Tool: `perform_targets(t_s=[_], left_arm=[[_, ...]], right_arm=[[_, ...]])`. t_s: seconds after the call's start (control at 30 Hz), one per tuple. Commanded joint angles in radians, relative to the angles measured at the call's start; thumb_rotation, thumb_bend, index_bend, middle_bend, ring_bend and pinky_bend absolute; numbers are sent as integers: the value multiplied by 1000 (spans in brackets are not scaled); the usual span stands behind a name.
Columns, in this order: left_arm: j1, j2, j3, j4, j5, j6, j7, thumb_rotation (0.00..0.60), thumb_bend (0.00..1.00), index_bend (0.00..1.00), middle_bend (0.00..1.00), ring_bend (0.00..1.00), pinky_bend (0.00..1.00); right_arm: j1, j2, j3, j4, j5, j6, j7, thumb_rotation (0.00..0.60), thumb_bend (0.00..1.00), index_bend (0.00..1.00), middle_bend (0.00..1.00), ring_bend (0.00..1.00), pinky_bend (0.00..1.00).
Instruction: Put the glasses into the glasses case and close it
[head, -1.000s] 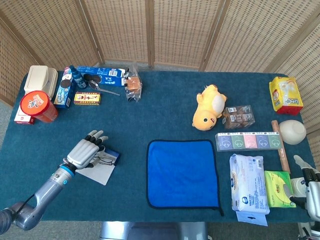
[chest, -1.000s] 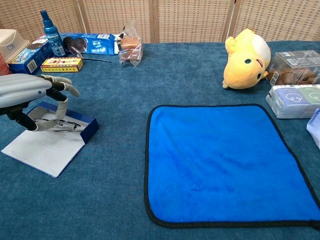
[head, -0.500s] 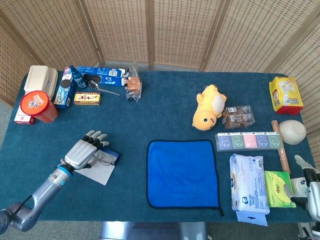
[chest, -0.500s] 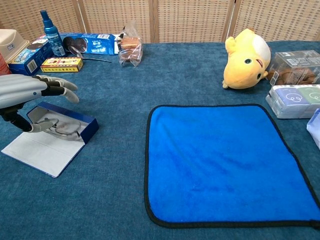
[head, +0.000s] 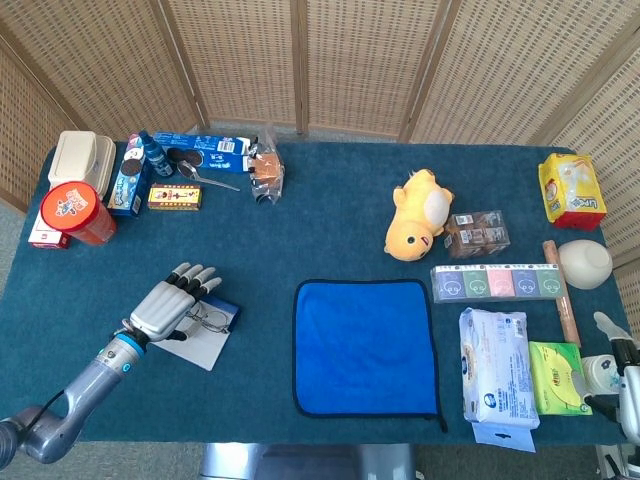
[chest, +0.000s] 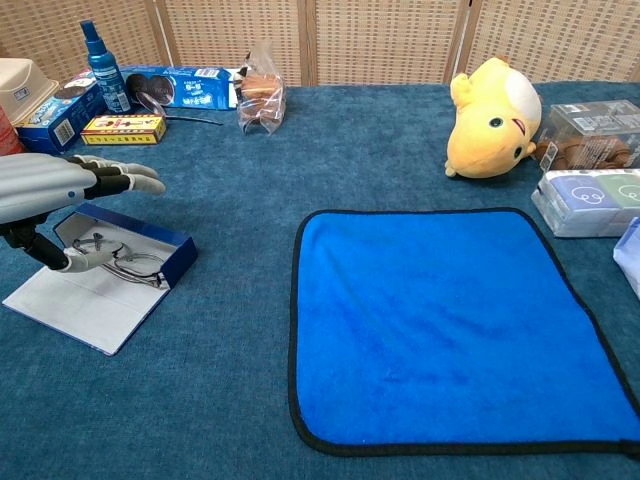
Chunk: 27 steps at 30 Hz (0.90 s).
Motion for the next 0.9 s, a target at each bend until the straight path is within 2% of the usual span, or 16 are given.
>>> perform_targets(t_s=[0.03,0.27,0.53,0.9], left_arm=[[-14,-6,-7,7,-18,-27,26,439,371,0,0,0,0],[-38,-15,-24,18,-35,-52,59,413,370,0,0,0,0],[-24,1,-3,16,-43,-56,62,321,356,0,0,0,0],[-15,-29,3,47,-45,-48,88,310,347,0,0,0,0]], right_arm=[[-2,1,0,0,-1,2,2,600,278,142,263,321,379],[-11,1,-3,2,-1,14,8,599,278,142,263,321,379],[-17,-2,-3,10,1,18,18,600,281,142,263,321,379],[-16,-4,-4,11,-7,18,19,600,281,142,262,321,379]])
